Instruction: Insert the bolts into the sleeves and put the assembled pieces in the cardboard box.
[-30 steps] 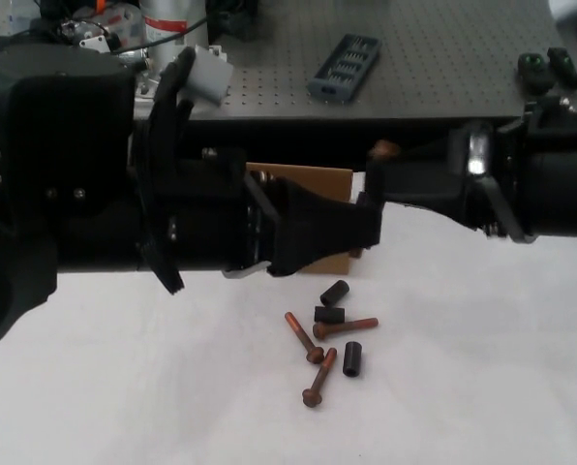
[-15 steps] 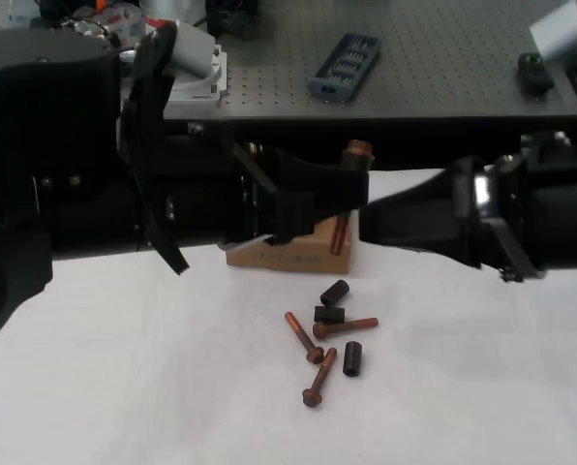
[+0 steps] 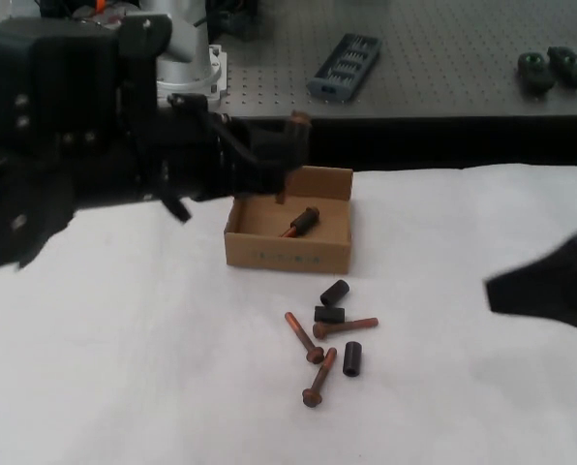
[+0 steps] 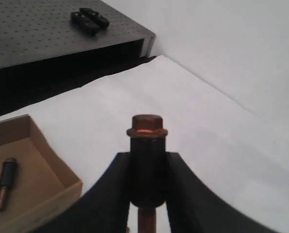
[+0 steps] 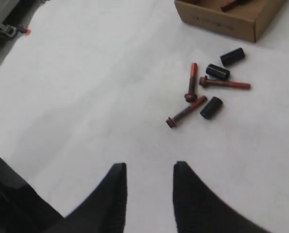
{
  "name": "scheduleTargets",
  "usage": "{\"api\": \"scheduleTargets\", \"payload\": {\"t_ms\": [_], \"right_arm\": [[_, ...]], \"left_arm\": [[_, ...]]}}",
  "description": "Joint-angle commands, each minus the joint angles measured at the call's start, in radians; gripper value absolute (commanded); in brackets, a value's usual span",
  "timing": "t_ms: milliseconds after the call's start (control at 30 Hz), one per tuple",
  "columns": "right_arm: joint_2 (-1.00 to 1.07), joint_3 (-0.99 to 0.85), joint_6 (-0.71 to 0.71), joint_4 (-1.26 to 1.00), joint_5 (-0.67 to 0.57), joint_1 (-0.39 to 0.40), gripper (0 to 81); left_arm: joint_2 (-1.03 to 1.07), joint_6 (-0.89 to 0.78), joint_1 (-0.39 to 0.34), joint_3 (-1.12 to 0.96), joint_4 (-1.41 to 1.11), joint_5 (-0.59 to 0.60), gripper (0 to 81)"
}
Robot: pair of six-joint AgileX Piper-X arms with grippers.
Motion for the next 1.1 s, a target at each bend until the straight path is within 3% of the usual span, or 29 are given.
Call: {"api": "scheduleTargets", "payload": {"t_ms": [0,100,500,800,900,1067], "right_arm": [[-0.007,-0.002,-0.062,0.050,-0.003,-0.036,14.2],[-0.007,-0.002,-0.113,0.055,-0.003,-0.067,0.8],[-0.007,-0.002,-0.118,0.053,-0.003,-0.099,2.8],[-0.007,0.000,-0.118,0.044,-0.003,-0.099,2.8],[0.001,0.001,-0.118,0.035,-0.003,-0.099,2.8],[0.024,0.003,-0.118,0.030,-0.003,-0.099,2.8]], "left_arm": [[0.135,0.019,0.032,-0.124,0.006,0.012,0.6],[0.266,0.024,0.047,-0.240,0.064,0.015,0.6],[0.691,0.060,0.056,-0.619,0.240,0.028,0.6],[0.785,0.087,0.060,-0.720,0.265,-0.054,0.5],[0.785,0.087,0.066,-0.720,0.265,-0.054,10.1],[0.785,0.072,0.066,-0.720,0.265,-0.090,41.4]]}}
